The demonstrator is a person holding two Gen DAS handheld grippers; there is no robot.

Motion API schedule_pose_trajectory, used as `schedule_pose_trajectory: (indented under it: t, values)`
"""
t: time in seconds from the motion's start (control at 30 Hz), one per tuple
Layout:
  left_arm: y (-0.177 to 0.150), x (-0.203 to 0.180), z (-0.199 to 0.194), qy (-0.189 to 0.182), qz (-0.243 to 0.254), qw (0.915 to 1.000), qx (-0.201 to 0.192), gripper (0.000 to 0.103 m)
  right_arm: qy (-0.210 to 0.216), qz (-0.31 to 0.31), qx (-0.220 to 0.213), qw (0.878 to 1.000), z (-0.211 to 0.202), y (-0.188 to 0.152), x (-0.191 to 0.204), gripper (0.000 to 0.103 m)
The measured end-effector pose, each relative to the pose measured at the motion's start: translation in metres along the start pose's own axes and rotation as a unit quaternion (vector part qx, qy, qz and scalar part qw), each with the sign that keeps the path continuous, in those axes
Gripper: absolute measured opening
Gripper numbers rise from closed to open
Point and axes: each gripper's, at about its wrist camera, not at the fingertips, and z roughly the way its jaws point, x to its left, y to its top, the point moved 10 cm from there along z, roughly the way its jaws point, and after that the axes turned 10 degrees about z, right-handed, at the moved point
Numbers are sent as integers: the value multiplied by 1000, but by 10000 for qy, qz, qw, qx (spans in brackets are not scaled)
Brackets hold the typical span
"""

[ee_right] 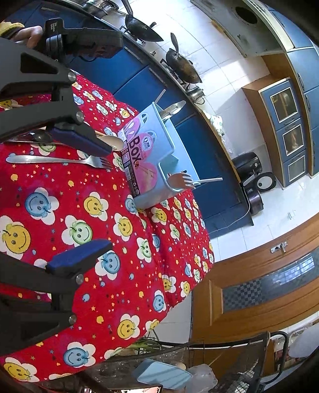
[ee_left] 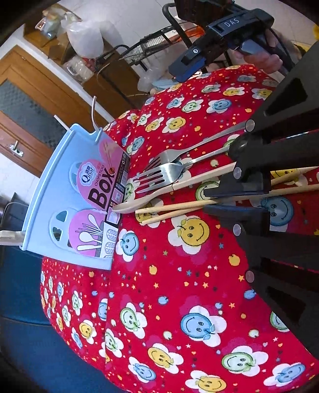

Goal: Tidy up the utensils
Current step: 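Grasp a wooden chopstick with the left tool while the right tool grasps a metal fork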

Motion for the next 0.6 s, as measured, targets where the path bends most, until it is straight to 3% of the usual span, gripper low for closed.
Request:
schedule_pose_trajectory:
  t: [0.23, 0.5, 0.6]
  values:
    - [3, 11, -14, -1, -171, 9996, -217, 4, 12, -93, 111, 9999, 5, -6, 6, 72]
    - [6, 31, -34, 157, -307, 9981, -508, 4, -93, -500, 559, 9971, 19, -23, 24, 72]
    - [6, 35, -39, 153, -341, 9973, -632, 4, -178, -749, 810, 9937, 27, -32, 31, 65]
